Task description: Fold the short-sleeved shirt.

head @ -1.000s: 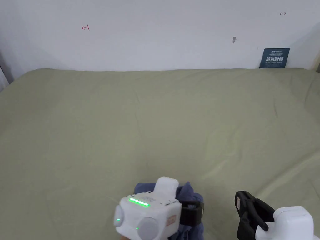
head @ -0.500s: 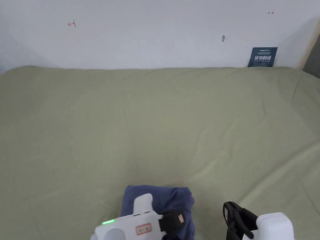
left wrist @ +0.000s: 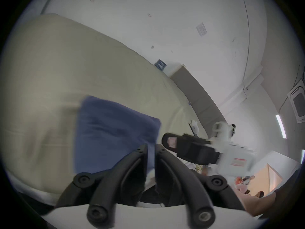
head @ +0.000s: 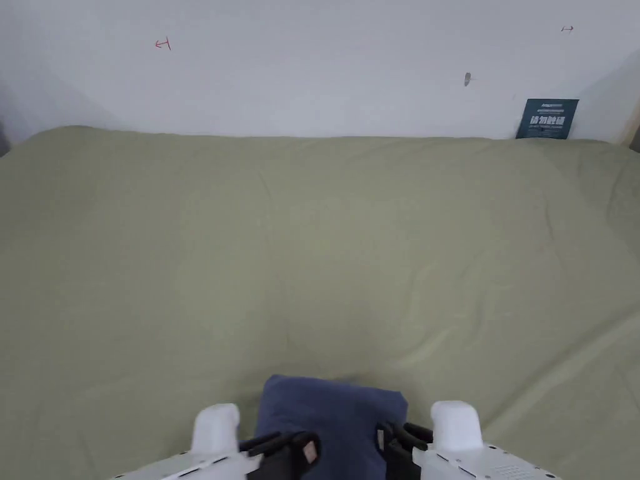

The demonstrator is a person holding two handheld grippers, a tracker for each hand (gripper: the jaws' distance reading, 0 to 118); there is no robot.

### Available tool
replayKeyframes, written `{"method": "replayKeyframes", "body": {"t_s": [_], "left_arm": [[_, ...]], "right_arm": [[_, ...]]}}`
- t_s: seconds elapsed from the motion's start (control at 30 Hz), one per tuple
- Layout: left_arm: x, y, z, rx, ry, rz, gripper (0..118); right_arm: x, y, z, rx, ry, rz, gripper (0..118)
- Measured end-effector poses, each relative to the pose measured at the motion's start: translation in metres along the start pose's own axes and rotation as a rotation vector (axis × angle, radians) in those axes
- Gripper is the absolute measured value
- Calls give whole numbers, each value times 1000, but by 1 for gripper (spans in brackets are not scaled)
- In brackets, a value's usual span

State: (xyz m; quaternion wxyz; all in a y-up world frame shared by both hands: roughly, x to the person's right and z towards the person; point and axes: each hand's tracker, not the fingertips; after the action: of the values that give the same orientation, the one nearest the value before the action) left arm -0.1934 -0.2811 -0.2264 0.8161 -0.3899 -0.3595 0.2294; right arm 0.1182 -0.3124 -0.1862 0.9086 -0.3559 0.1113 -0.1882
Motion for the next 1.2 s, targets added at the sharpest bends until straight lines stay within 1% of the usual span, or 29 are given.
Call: {"method": "replayKeyframes", "body": {"t_s": [0.03, 0.07, 0.1, 0.13, 0.17, 0.2, 0.23, 0.27, 0.3, 0.4, 0.47, 0.5, 0.53, 0.57, 0.6, 0.63, 0.67, 0.7, 0.77, 0.8, 0.83, 0.9, 0.93, 1.07, 1.2], "left_arm": [[-9, 2, 11, 15, 23, 3, 46], [-21, 5, 18, 22, 41, 11, 81], [-35, 7, 21, 4, 40, 36, 115], [-45, 7, 22, -9, 41, 66, 118], [-58, 8, 22, -6, 3, 102, 118], [-70, 7, 15, -10, -1, 147, 118], [-81, 6, 9, -28, -21, 187, 118], [-91, 3, -1, -59, -56, 227, 118], [-101, 0, -11, -72, -68, 260, 118], [-110, -3, -52, -147, -133, 313, 118], [-106, -7, -79, -193, -208, 316, 118], [-103, -7, -87, -149, -214, 294, 118], [-99, -5, -93, -112, -204, 295, 115], [-94, -1, -101, -125, -190, 321, 97], [-87, 4, -105, -135, -165, 355, 31], [-83, 7, -107, -145, -111, 348, 22], [-78, 9, -112, -184, 28, 295, 22], [-75, 9, -114, -212, 109, 250, 22], [-74, 20, -109, -223, 32, 283, 22], [-70, 26, -102, -238, 58, 256, 22], [-68, 32, -94, -246, 91, 201, 22], [-81, 53, -67, -228, 141, 110, 22], [-90, 61, -52, -222, 168, 91, 22], [-167, 97, 31, -181, 286, 118, 22], [-267, 131, 123, -167, 373, 179, 22]], "right_arm": [[8, -2, -10, -26, 50, -50, 8], [16, -5, -20, -58, 99, -105, 8], [24, -9, -25, -82, 68, -116, 8], [29, -12, -30, -106, 26, -114, 7], [37, -15, -35, -120, -21, -111, 5], [46, -17, -38, -112, -13, -135, 5], [50, -17, -38, -98, 23, -170, 5], [52, -14, -37, -79, 15, -171, 5], [52, -10, -38, -66, -36, -151, 5], [53, -8, -41, -81, -10, -148, 5], [52, -9, -39, -76, -1, -115, 5], [52, -11, -37, -73, 4, -113, 5], [53, -11, -37, -70, 10, -113, 5], [53, -11, -35, -65, 15, -118, 5], [51, -11, -34, -59, 18, -124, 5], [50, -12, -32, -53, 17, -122, 5], [47, -12, -30, -41, 11, -108, 5], [43, -12, -27, -25, 15, -79, 5], [33, -10, -23, -11, 9, -40, 5], [28, -10, -20, -12, 13, -28, 5], [23, -9, -18, -14, 17, -22, 5], [12, -8, -15, -13, 22, -2, 5], [6, -9, -14, -15, 21, 15, 5], [-22, -10, -15, -35, 18, 95, 5], [-50, -10, -23, -59, 46, 113, 5]]}}
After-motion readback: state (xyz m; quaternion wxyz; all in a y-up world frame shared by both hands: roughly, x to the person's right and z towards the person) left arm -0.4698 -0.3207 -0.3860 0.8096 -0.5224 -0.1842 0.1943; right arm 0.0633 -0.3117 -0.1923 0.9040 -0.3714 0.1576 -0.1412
